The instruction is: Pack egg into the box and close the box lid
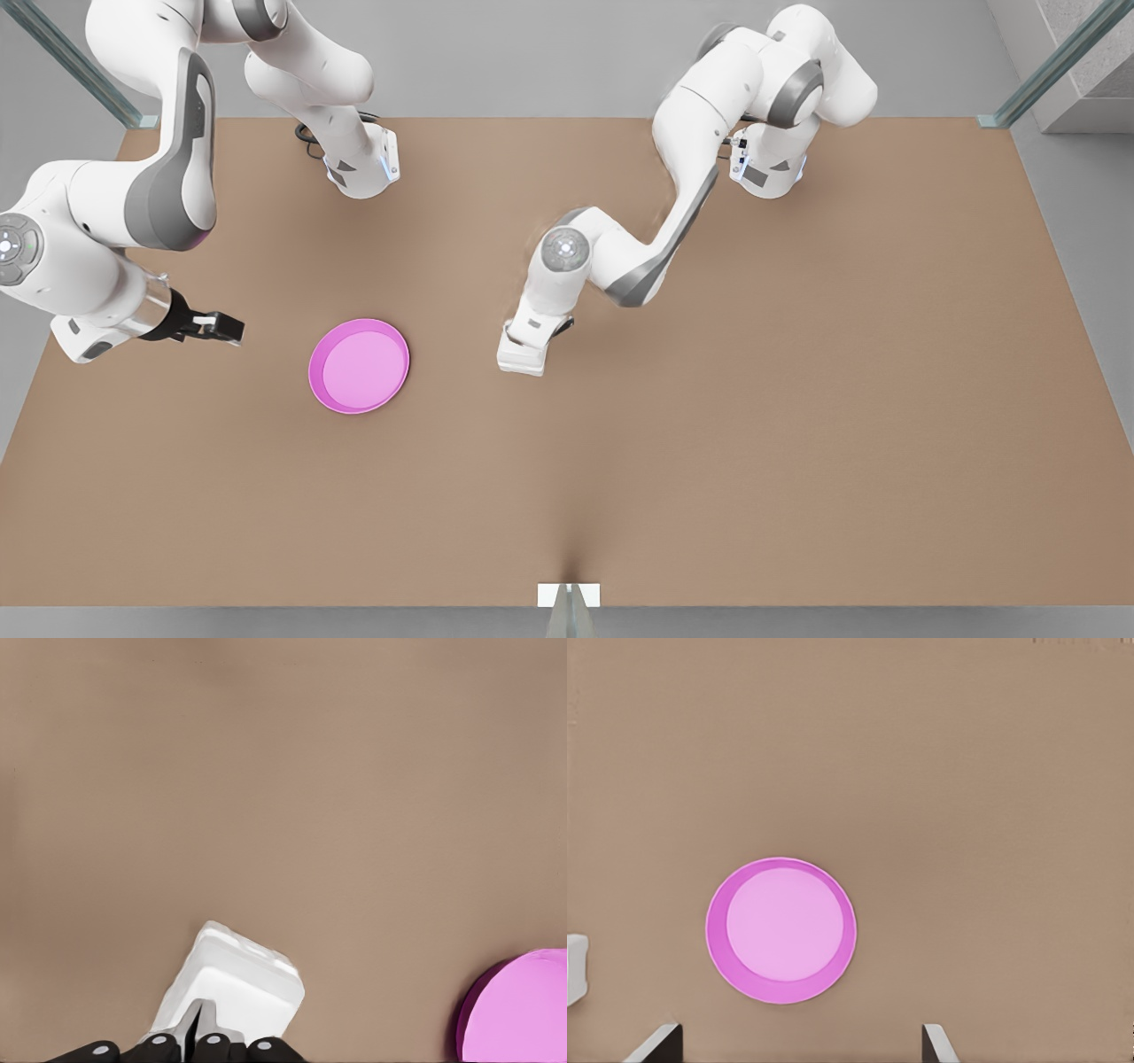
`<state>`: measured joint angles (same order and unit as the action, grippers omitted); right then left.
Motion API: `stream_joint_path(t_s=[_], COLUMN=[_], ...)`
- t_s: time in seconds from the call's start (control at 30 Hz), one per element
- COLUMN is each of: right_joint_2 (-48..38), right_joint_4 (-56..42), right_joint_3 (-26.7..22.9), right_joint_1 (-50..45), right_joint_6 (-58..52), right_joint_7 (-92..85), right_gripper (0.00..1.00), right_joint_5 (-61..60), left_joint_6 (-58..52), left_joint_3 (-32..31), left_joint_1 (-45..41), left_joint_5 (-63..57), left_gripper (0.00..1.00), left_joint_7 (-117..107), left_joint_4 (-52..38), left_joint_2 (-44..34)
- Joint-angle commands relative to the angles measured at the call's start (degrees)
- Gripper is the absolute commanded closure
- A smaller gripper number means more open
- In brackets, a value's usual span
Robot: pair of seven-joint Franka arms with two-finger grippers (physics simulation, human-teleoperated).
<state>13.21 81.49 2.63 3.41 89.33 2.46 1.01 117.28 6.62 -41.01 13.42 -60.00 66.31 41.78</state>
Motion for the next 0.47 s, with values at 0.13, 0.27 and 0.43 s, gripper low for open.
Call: stream_joint_path(t_s=[0.13,0.27,0.43], right_joint_2=[0.0,0.0,0.0], right_joint_4=[0.0,0.0,0.0], right_joint_3=[0.0,0.0,0.0], right_joint_1=[-0.1,0.2,0.4], right_joint_6=[-0.1,-0.1,-0.3], right_joint_7=[-5.5,-5.7,-5.6], right_gripper=[0.00,0.00,0.00], right_joint_5=[0.2,-0.1,-0.1], left_joint_6=[-39.0,-39.1,-39.0], left_joint_3=[2.5,2.4,2.1], left_joint_1=[27.4,26.0,25.9], left_joint_5=[-14.6,-14.6,-14.6], left_gripper=[0.00,0.00,0.00], left_joint_7=[66.4,73.4,73.7], left_joint_4=[-0.5,12.3,13.6], left_joint_2=[-19.3,-35.2,-35.2])
